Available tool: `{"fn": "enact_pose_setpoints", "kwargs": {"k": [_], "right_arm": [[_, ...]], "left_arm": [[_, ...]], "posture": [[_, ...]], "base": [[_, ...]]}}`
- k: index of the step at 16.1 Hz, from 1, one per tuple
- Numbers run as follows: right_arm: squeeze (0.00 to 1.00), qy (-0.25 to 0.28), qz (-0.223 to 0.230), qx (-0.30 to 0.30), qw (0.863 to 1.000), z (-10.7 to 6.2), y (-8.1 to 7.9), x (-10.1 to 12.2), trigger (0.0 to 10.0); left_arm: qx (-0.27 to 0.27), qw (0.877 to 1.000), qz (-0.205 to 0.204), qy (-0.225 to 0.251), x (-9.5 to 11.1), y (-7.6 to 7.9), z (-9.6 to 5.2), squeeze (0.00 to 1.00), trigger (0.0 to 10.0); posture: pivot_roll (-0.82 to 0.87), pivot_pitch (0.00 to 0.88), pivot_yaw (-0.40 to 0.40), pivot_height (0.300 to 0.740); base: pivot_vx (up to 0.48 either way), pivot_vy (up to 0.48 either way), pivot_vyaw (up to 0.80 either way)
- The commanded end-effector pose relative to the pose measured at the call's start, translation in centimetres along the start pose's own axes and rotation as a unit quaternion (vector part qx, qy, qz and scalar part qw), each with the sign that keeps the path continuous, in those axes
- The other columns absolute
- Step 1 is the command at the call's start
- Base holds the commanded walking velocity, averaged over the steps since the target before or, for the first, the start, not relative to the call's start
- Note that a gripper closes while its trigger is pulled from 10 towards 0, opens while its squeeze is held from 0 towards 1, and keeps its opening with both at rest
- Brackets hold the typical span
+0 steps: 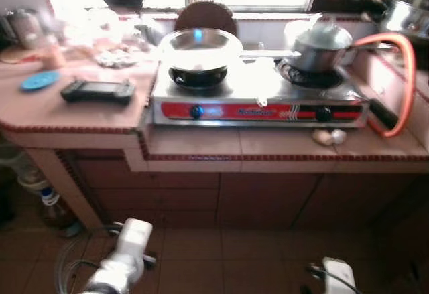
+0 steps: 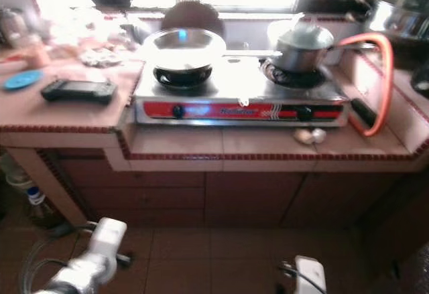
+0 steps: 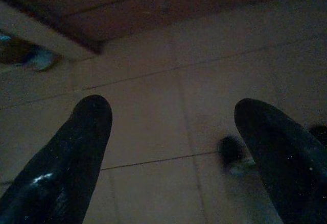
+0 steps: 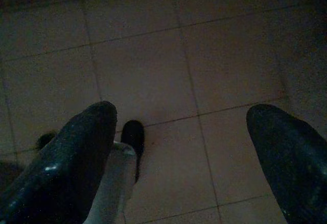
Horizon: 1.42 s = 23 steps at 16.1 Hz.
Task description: Kitchen organization
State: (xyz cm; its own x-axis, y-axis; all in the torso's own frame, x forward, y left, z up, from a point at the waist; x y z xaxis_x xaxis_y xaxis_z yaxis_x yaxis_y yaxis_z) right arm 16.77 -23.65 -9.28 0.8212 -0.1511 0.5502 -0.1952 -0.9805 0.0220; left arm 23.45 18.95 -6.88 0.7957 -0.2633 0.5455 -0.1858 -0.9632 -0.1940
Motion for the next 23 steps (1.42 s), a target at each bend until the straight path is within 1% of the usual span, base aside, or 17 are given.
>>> {"fn": "enact_pose_setpoints", "kwargs": {"k": [1,2,3,5,7,10,11,12,14,17,20,23], "right_arm": [[0.00,0.004,0.000,0.006,1.000,0.1,-0.7,0.3,10.0],[0.00,0.004,0.000,0.006,1.000,0.2,-0.9,0.3,10.0],[0.00,0.004,-0.001,0.007,1.000,0.2,-1.2,0.4,10.0],[0.00,0.006,-0.002,0.011,1.000,0.3,-2.1,0.6,10.0],[0.00,0.007,-0.002,0.012,1.000,0.4,-2.5,0.8,10.0],[0.00,0.010,0.000,0.006,1.000,0.4,-2.6,1.1,10.0],[0.00,0.011,0.012,0.000,1.000,0.5,-2.6,1.2,10.0],[0.00,0.013,0.017,-0.003,1.000,0.5,-2.4,1.3,10.0],[0.00,0.009,0.021,-0.010,1.000,0.2,-1.5,0.3,10.0],[0.00,0.007,0.031,-0.022,0.999,0.0,-0.6,-0.4,10.0],[0.00,0.009,0.054,-0.043,0.998,-0.2,0.5,-0.9,10.0],[0.00,0.011,0.059,-0.050,0.997,-0.4,1.2,-1.2,10.0]], "left_arm": [[0.013,1.000,0.005,-0.002,-0.1,-1.2,-0.1,0.00,10.0],[0.014,1.000,0.005,0.003,0.1,-1.2,-0.1,0.00,10.0],[0.014,1.000,0.011,0.006,0.1,-1.3,-0.1,0.00,10.0],[0.014,1.000,0.011,0.005,0.1,-1.3,-0.1,0.00,10.0],[0.014,1.000,0.012,0.004,0.1,-1.3,-0.1,0.00,10.0],[0.013,1.000,0.013,0.002,-0.2,-1.3,-0.1,0.00,10.0],[0.013,1.000,0.016,0.001,-0.3,-1.4,-0.1,0.00,10.0],[0.013,1.000,0.024,0.000,-0.5,-1.5,-0.1,0.00,10.0],[0.015,0.999,0.041,-0.001,-0.6,-1.5,-0.2,0.00,10.0],[0.013,0.999,0.049,0.000,-0.5,-1.2,-0.1,0.00,10.0],[0.008,0.998,0.059,0.004,-0.1,-0.6,-0.1,0.00,10.0],[0.002,0.997,0.076,0.014,0.9,0.1,0.0,0.00,10.0]], "posture": [[0.09,0.000,-0.033,0.740],[0.09,0.000,-0.032,0.740],[0.09,0.000,-0.032,0.740],[0.09,0.000,-0.032,0.740],[0.09,0.000,-0.033,0.740],[0.09,0.000,-0.033,0.740],[0.09,0.000,-0.033,0.740],[0.08,0.000,-0.027,0.740],[0.07,0.000,-0.020,0.740],[0.02,0.000,-0.004,0.740],[-0.06,0.000,0.012,0.740],[-0.09,0.000,0.004,0.740]], "base": [[0.000,0.480,0.00],[0.000,0.480,0.00],[0.000,0.000,0.00],[0.000,0.000,0.00],[0.000,0.000,0.00],[0.000,0.000,0.00],[0.000,0.000,0.00],[0.000,0.000,0.00],[0.000,0.000,0.00],[0.000,0.000,0.00],[0.000,0.000,0.00],[0.000,0.000,0.00]]}}
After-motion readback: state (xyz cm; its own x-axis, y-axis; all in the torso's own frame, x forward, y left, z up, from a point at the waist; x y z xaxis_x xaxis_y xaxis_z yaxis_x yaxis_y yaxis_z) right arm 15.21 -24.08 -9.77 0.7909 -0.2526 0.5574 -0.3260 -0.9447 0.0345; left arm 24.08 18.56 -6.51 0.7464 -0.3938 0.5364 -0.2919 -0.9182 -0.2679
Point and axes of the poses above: a point about 5 cm out from each wrist's last joint towards the gripper, its own z axis pointing out of the wrist towards the gripper, its own x axis along the axis of the wrist's last joint, y = z × x, the point moved 1 cm from there along z, pointing out of the wrist towards the gripper
